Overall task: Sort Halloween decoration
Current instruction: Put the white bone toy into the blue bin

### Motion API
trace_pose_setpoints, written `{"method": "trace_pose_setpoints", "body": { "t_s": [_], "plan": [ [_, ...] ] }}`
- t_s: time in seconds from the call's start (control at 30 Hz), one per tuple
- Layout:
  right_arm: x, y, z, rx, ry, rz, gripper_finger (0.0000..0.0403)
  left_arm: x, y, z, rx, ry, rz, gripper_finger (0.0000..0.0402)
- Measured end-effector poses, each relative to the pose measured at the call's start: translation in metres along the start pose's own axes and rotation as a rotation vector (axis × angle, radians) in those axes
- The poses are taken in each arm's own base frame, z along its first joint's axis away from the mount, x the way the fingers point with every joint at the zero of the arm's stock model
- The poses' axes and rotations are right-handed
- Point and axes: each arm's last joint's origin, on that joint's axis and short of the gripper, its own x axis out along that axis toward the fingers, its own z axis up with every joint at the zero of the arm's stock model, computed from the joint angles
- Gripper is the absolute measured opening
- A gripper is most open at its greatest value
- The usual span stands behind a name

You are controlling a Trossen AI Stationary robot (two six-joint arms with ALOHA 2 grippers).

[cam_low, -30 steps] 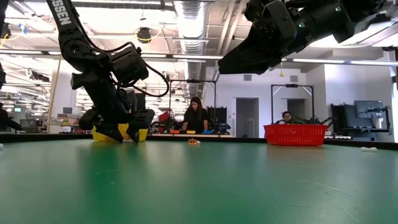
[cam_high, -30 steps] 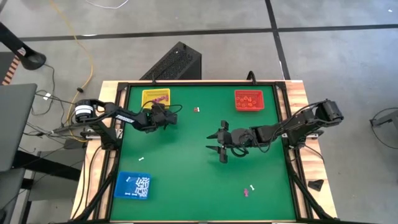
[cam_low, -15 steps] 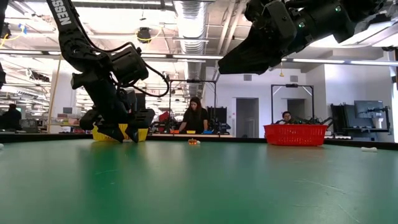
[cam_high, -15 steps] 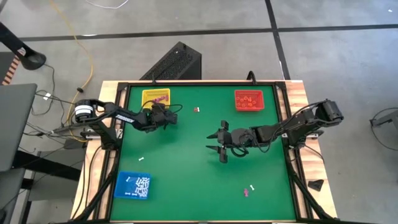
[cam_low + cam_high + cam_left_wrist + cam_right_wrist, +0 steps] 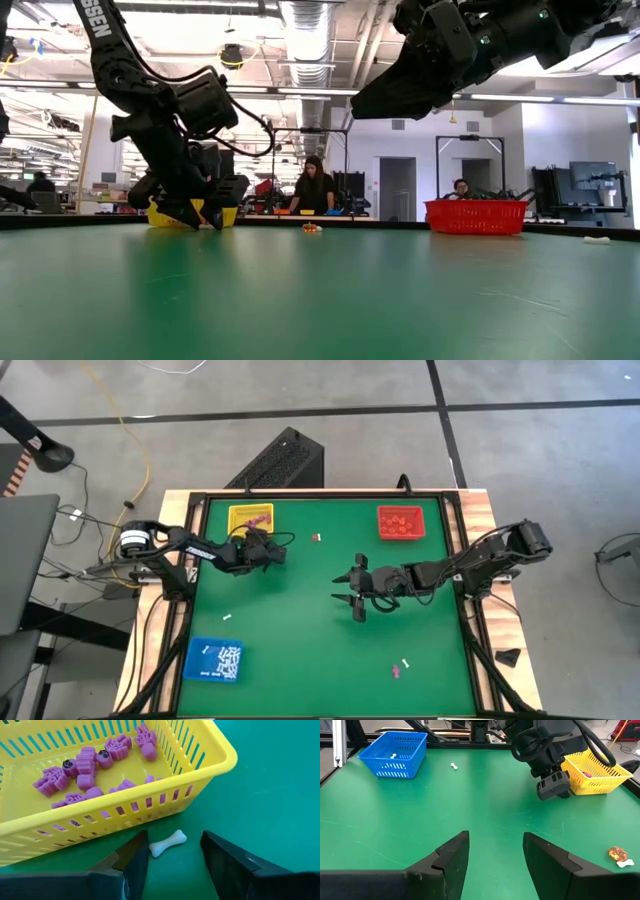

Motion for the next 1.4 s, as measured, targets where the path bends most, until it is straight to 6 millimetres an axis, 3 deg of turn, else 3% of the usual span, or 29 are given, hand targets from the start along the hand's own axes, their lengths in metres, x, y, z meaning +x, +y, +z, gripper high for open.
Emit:
{"method": "trace_pose_setpoints", "body": {
  "t_s": [0.27,0.6,0.87,1.1,1.27,1.4],
  "plan": [
    [0.000,0.000,0.000,-0.001,0.000,0.000,0.0217,-0.002,-0.002,-0.002,0.016,0.005,-0.011,0.0173],
    [0.000,0.000,0.000,-0.001,0.000,0.000,0.0217,-0.013,-0.018,-0.010,0.074,0.010,-0.144,0.0173],
    [0.000,0.000,0.000,-0.001,0.000,0.001,0.0217,-0.030,-0.040,-0.010,0.097,0.081,-0.469,0.0173],
    [0.000,0.000,0.000,-0.001,0.001,0.002,0.0217,-0.064,-0.049,0.003,0.113,0.266,-0.876,0.0173],
    [0.000,0.000,0.000,-0.001,0.001,0.004,0.0217,-0.109,-0.050,0.012,0.132,0.375,-1.171,0.0173],
    [0.000,0.000,0.000,-0.001,0.001,0.004,0.0217,-0.147,-0.040,0.010,0.172,0.479,-1.277,0.0173]
  ]
}}
